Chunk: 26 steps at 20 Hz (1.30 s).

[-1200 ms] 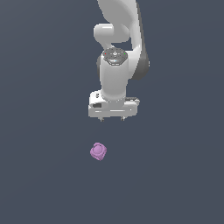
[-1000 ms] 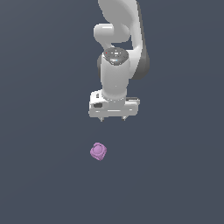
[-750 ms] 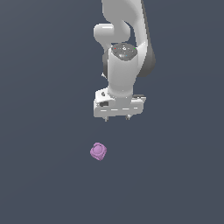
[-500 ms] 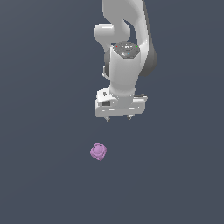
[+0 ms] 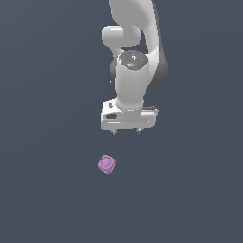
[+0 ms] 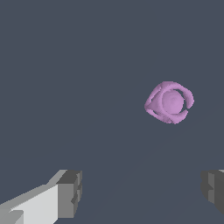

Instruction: Pick up the object and move it to a goal position.

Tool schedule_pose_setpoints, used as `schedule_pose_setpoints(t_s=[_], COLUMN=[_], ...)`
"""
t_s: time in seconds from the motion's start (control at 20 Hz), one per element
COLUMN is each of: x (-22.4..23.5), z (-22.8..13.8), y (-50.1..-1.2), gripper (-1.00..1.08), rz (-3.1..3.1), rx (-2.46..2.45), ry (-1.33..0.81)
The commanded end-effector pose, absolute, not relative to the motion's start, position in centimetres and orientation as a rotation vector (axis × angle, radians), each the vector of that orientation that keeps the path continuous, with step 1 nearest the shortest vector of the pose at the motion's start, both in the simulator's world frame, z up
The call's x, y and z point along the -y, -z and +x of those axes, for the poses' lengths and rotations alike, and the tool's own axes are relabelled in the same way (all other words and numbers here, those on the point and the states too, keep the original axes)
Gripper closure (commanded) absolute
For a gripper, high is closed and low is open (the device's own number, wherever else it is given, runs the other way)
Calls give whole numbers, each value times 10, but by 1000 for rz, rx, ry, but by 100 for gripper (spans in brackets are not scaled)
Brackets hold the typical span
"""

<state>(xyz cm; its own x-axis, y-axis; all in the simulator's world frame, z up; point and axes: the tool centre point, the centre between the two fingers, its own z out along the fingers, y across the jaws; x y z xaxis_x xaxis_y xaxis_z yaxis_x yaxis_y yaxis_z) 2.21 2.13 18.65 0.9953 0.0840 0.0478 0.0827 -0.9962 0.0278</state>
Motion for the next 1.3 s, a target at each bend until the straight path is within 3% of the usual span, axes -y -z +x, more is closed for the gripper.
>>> schedule_pose_setpoints(t_s=[0.0,0.7,1.25], x=[-16,41,66], z=[29,84,101], y=[-181,-121,-91], gripper=[-92,-92,-92], rz=[3118,3102,3057], rx=[-71,494,724], ry=[-71,-20,-1])
